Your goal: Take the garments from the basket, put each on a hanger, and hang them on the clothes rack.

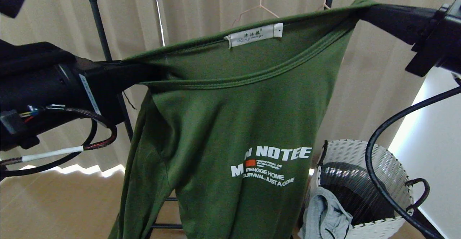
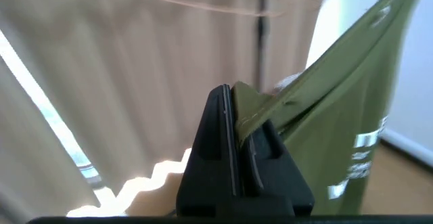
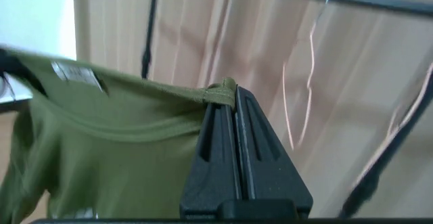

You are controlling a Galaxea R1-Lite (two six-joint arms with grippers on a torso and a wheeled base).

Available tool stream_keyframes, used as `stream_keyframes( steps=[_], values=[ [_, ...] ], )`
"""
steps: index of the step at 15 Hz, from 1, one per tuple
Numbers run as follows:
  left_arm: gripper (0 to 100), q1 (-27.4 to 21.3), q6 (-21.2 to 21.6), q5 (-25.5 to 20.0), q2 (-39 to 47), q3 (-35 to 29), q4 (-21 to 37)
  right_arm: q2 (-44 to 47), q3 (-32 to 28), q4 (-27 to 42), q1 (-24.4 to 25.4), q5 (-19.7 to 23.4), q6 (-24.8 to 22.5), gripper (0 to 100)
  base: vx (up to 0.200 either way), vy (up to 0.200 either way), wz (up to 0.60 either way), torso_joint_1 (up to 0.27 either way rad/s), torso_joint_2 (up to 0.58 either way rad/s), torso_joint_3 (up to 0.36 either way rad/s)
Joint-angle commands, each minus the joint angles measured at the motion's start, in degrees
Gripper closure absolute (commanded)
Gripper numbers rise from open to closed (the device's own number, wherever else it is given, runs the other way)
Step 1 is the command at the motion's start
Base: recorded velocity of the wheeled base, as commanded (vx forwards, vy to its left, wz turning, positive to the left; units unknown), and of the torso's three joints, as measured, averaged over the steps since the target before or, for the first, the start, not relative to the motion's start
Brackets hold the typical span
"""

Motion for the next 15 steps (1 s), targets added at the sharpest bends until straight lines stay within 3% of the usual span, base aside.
stream_keyframes(
  steps=[1, 5, 10, 15],
  values=[
    [100, 1.05, 0.59, 0.08, 1.82, -2.12, 1.35, 0.66, 2.67, -0.37, -2.03, -0.51, -0.04, 100, 0.0, 0.0, 0.0, 0.0, 0.0, 0.0],
    [100, 0.79, 0.41, 0.17, 6.57, -4.32, 1.53, 0.39, 6.45, -0.37, -3.88, -3.06, 0.05, 100, 0.0, 0.0, 0.0, 0.0, 0.0, 0.0],
    [100, 0.61, 0.59, 0.25, 8.68, -9.6, 1.09, 0.39, 6.45, -1.95, -8.62, -3.5, 0.14, 100, 0.0, 0.0, 0.0, 0.0, 0.0, 0.0],
    [100, 0.53, 1.82, 0.61, 8.77, -9.16, 1.0, 0.48, 6.63, -2.83, -8.62, -3.58, 0.4, 100, 0.0, 0.0, 0.0, 0.0, 0.0, 0.0]
  ],
)
